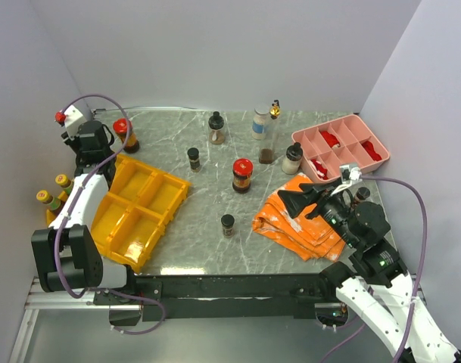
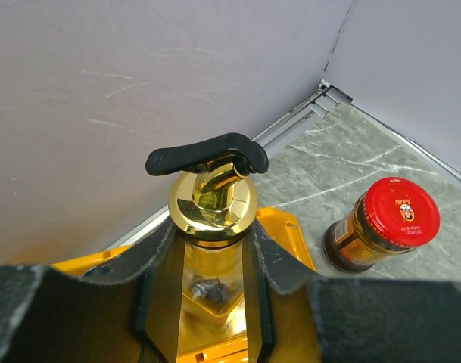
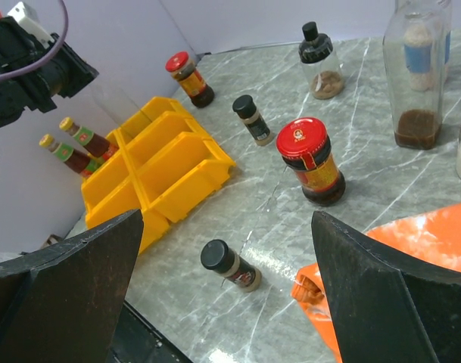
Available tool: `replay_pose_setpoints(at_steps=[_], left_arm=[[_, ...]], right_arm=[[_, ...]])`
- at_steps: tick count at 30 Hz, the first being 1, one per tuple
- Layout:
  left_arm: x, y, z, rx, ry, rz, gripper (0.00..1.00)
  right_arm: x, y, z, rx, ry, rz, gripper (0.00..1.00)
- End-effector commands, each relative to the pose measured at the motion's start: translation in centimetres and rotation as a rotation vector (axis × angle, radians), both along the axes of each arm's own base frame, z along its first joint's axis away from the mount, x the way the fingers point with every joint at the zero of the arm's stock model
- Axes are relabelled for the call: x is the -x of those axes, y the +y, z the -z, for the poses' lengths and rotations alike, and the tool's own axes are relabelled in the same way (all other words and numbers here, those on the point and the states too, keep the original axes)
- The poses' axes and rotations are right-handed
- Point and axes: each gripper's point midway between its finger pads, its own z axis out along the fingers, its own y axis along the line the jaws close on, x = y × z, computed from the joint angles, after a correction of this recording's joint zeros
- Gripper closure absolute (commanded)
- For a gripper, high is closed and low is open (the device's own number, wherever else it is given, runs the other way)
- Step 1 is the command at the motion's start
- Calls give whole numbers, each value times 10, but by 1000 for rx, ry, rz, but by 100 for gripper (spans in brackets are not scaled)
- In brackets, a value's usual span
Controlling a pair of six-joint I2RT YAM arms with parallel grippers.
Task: Organize the condiment bottles
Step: Place the bottle in the storage box.
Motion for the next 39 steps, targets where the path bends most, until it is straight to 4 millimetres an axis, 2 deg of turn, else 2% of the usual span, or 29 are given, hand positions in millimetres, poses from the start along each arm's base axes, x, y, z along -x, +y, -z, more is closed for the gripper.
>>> replay_pose_setpoints(at_steps=[1, 6, 10, 14, 17, 20, 21, 22, 24, 26, 28, 31, 32, 34, 35, 36, 37, 38, 39], left_arm=[[-5, 3, -30, 1, -125, -22, 71], [-1, 7, -29, -15, -101, -48, 64], [0, 7, -32, -20, -104, -46, 48], [-2, 4, -32, -8, -101, -23, 37], [-1, 1, -40, 3, -94, -9, 27], [3, -2, -62, 0, -111, 10, 18], [4, -4, -75, -2, -131, 22, 15], [7, -8, -85, -2, -143, 48, 6], [8, -14, -111, -16, -182, 100, 1], [13, -23, -125, -7, -193, 149, 3], [17, -30, -150, -6, -238, 190, 4], [18, -52, -169, 22, -269, 317, 4], [14, -70, -171, 42, -277, 423, 4], [15, -93, -174, 67, -296, 535, 4], [13, -110, -169, 93, -294, 592, 4], [12, -125, -167, 122, -297, 651, 3], [10, -136, -163, 137, -288, 686, 4], [9, -150, -158, 153, -274, 727, 4], [9, -173, -154, 167, -259, 805, 4]], right_arm=[[2, 0, -5, -10, -32, -4, 0], [3, 0, -4, -7, -20, -7, 0], [5, -3, -4, -17, -33, 4, 0], [7, -5, -7, -10, -29, 7, 0], [6, -5, -5, -22, -26, 8, 0], [9, -3, -5, -27, -19, -5, 0], [9, -2, -5, -28, -16, -8, 0], [10, -2, -7, -32, -17, -10, 0], [10, -3, -8, -42, -21, -5, 0], [10, -2, -9, -50, -18, -7, 0], [8, -1, -6, -42, -5, -8, 0], [2, 0, -4, -26, 17, 6, 0], [-4, -3, -6, -25, 11, 33, 0], [-17, -4, -3, -4, 26, 73, 0], [-23, -5, -8, -2, 14, 93, 0], [-34, -3, -2, 24, 44, 113, 0], [-41, -6, -15, 23, 29, 144, 0], [-48, -6, -17, 42, 36, 164, 0], [-64, -8, -10, 78, 69, 213, 0]])
